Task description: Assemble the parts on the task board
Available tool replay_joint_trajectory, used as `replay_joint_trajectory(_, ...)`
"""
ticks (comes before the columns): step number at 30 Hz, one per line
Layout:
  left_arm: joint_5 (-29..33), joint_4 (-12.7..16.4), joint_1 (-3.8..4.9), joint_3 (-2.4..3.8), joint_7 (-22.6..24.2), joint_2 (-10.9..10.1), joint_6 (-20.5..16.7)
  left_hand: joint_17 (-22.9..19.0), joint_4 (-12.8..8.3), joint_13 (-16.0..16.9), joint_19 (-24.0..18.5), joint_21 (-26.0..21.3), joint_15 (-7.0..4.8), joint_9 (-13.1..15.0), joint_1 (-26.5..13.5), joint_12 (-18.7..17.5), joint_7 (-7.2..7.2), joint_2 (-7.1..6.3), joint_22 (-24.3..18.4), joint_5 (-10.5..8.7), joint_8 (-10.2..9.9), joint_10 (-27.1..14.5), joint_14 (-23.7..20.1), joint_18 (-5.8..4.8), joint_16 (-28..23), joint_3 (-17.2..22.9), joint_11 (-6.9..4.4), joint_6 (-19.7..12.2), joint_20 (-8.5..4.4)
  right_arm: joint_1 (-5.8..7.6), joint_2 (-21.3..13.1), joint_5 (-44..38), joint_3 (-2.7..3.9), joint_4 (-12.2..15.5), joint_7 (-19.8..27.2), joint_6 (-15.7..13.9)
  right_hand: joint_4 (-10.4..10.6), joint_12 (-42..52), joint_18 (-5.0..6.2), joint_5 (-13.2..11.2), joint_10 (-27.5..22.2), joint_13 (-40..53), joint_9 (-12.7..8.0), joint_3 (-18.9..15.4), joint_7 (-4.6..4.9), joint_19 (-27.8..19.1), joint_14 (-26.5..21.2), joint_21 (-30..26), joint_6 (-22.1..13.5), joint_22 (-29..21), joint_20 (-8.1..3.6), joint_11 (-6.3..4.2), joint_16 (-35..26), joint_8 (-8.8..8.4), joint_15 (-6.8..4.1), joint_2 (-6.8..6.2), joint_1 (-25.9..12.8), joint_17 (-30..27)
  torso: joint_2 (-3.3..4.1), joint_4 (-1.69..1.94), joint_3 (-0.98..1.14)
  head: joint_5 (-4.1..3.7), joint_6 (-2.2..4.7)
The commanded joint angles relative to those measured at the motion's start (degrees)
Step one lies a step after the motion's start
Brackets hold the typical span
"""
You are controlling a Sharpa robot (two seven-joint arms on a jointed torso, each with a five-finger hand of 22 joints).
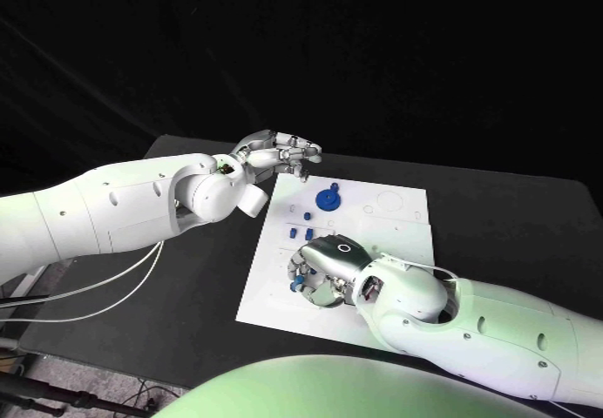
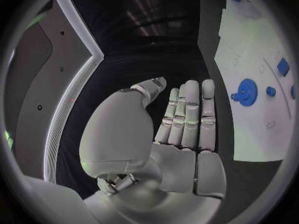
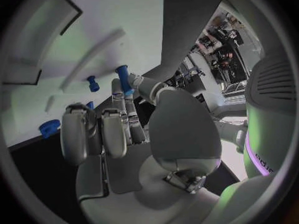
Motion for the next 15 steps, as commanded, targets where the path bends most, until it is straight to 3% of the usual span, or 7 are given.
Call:
replay_joint_trajectory(1,0.2,0.2,0.04,0.03,0.2,0.0,1.0,-0.1,-0.2,-0.1,0.3,-0.2,-0.04,0.1,0.0,0.3,0.01,0.26,0.0,0.22,0.3,-0.4,-0.4,1.03,-0.2,0.1,-0.09,-0.3,0.15,-0.14,0.4,-1.8,-0.11,0.2,-0.1,0.9,0.2,-0.3,-0.09,0.5,-0.8,-0.2,-0.2,-0.6,0.2,1.2,2.1,-0.5,-0.8,11.7,0.4,0.19,0.0,-0.53,0.62,-1.09,-0.7,-0.1,-0.01,-0.03,0.0,-0.03,0.0)
replay_joint_trajectory(11,0.2,0.2,0.04,0.03,0.0,0.0,1.3,-0.1,-0.1,-0.1,0.3,-0.3,0.01,0.1,-0.2,0.4,0.06,0.1,0.0,-0.25,0.3,-0.4,-0.4,1.0,-0.2,-0.1,-0.05,-0.4,0.17,-0.15,0.6,-2.0,-0.15,0.0,-1.2,0.4,0.7,-0.5,0.14,2.4,-3.8,-0.4,-0.8,-1.8,0.84,0.7,1.9,-1.6,-2.5,11.4,1.09,1.07,-0.2,-1.85,1.36,-3.32,-2.8,-0.9,-0.04,-0.07,0.03,-0.11,0.0)
replay_joint_trajectory(15,0.2,0.2,0.04,0.03,-0.1,0.0,1.4,-0.1,-0.1,-0.1,0.3,-0.3,0.01,0.1,-0.2,0.4,0.06,0.1,0.0,-0.25,0.3,-0.4,-0.4,1.0,-0.2,-0.1,-0.05,-0.4,0.17,-0.15,0.4,-2.1,-0.16,0.1,-1.4,-0.2,0.6,-0.3,0.83,2.9,-8.5,-1.0,-1.8,-4.0,1.2,-0.8,1.1,-5.1,-5.2,10.4,1.71,1.76,-1.1,-3.56,2.0,-4.22,-3.1,-3.1,-0.06,-0.05,0.03,-0.26,0.0)
